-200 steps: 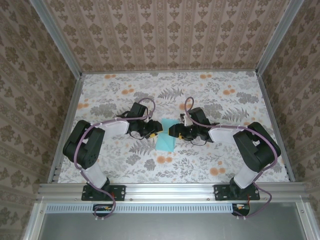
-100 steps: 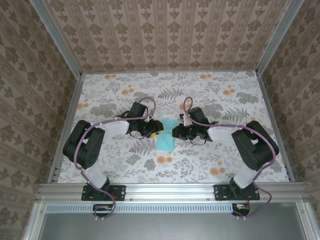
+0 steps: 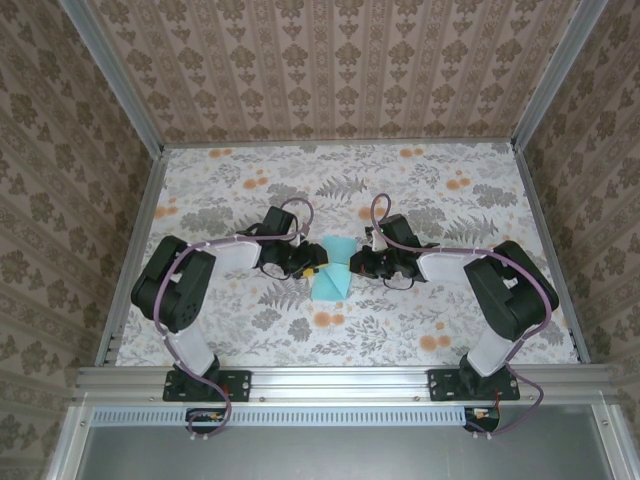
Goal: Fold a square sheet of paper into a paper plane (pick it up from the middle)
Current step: Turn over the paper at the center of the table.
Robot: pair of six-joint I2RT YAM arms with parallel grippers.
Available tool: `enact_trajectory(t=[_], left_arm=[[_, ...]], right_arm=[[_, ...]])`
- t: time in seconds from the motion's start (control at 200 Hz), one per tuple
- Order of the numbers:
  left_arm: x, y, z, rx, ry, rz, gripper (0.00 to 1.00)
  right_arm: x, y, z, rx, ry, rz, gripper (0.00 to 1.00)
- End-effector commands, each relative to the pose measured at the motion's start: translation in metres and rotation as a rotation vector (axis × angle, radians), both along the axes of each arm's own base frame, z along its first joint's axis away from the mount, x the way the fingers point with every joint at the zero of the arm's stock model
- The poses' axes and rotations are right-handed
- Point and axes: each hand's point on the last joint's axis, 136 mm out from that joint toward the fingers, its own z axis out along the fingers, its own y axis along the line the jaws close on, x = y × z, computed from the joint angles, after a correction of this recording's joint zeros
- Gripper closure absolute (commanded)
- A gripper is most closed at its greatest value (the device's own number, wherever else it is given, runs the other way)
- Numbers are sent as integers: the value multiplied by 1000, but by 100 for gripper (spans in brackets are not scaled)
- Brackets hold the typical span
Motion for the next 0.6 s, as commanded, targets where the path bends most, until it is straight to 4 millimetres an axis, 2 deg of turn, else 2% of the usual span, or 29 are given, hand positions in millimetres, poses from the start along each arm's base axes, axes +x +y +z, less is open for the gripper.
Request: enact_trajectory(t=[0.0,0.175,0.425,0.53,0.595], left_arm=[[-3,-11,5,-38,19,-30,56],[0,-20,8,-77,10,-50,60],[4,-26,17,-103,-37,-79,73],[5,-28,19,-105,-56,-88,82],[6,-28,20,-105,-68,-89,85]], right_arm=[[1,-5,-1,-8,-2,-27,92],[2,-7,-1,-7,2,-32,92],[3,-12,-4,-10,17,-55,92],[5,-16,1,-2,9,-70,86],[6,-21,6,-6,0,-92,77]])
